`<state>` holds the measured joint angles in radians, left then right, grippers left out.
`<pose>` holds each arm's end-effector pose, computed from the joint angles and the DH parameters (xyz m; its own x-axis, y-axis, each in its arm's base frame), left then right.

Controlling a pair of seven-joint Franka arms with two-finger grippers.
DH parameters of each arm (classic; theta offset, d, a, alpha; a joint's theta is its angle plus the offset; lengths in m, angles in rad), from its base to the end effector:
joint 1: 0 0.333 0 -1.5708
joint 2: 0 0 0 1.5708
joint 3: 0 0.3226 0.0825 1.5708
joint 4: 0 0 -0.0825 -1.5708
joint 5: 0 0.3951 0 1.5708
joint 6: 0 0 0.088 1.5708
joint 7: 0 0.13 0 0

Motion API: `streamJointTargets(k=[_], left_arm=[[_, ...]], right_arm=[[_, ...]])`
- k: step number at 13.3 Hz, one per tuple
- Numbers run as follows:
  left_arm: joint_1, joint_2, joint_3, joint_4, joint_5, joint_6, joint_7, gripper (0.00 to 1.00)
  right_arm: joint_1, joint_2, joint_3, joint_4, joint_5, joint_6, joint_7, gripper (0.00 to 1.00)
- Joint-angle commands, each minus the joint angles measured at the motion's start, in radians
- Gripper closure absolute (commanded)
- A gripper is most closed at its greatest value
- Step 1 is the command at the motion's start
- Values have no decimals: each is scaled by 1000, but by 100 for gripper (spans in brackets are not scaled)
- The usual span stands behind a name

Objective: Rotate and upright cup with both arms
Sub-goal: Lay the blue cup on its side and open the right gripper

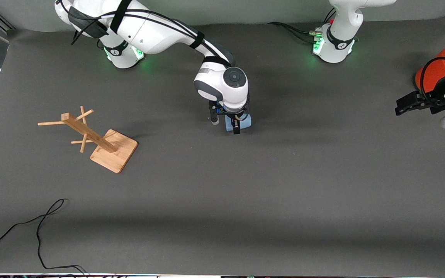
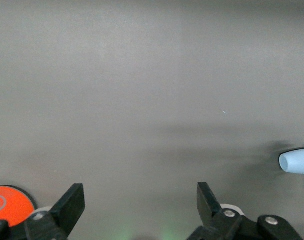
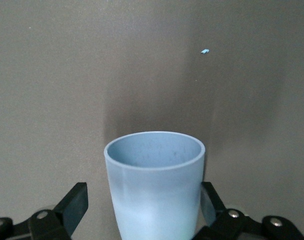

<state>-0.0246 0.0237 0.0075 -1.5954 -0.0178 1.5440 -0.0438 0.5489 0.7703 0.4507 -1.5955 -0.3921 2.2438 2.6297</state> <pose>0.5666 -0.0121 0.5807 0.9968 0.0263 -0.0757 0.0274 -0.9995 0.0143 0.4236 0.5610 0.1838 0.0859 -0.9961 0.0178 -0.9961 -0.0855 0.0238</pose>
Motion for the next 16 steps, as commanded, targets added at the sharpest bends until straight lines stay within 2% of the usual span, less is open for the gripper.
streamJointTargets(k=[1,3,4,6,7,8,9,12,16], left_arm=[[2,-4,-3,2,-5,2,-13,0],[2,-4,-3,2,-5,2,-13,0],[2,-4,-3,2,-5,2,-13,0],[0,-4,-3,2,-5,1,-14,0],[0,-5,-4,2,-5,-1,-14,0],[-1,-5,-6,2,-5,-2,-16,0],[-8,-5,-6,2,-5,-4,-34,0],[-18,-8,-15,3,-10,-12,-71,0],[-60,-7,-26,0,-10,-15,-125,0]], right_arm=[[-3,-6,5,22,-27,-9,7,0],[-15,-22,16,20,-19,-24,-32,0],[-45,-32,58,23,-16,-58,-58,0],[-159,-49,193,23,-16,-127,-95,0],[-199,-63,238,26,-16,-169,-123,0],[-216,-86,253,26,-13,-205,-150,0],[-240,-115,256,26,5,-214,-192,0],[-328,-198,253,29,162,-205,-451,0],[-408,-319,232,31,223,-275,-803,0]])
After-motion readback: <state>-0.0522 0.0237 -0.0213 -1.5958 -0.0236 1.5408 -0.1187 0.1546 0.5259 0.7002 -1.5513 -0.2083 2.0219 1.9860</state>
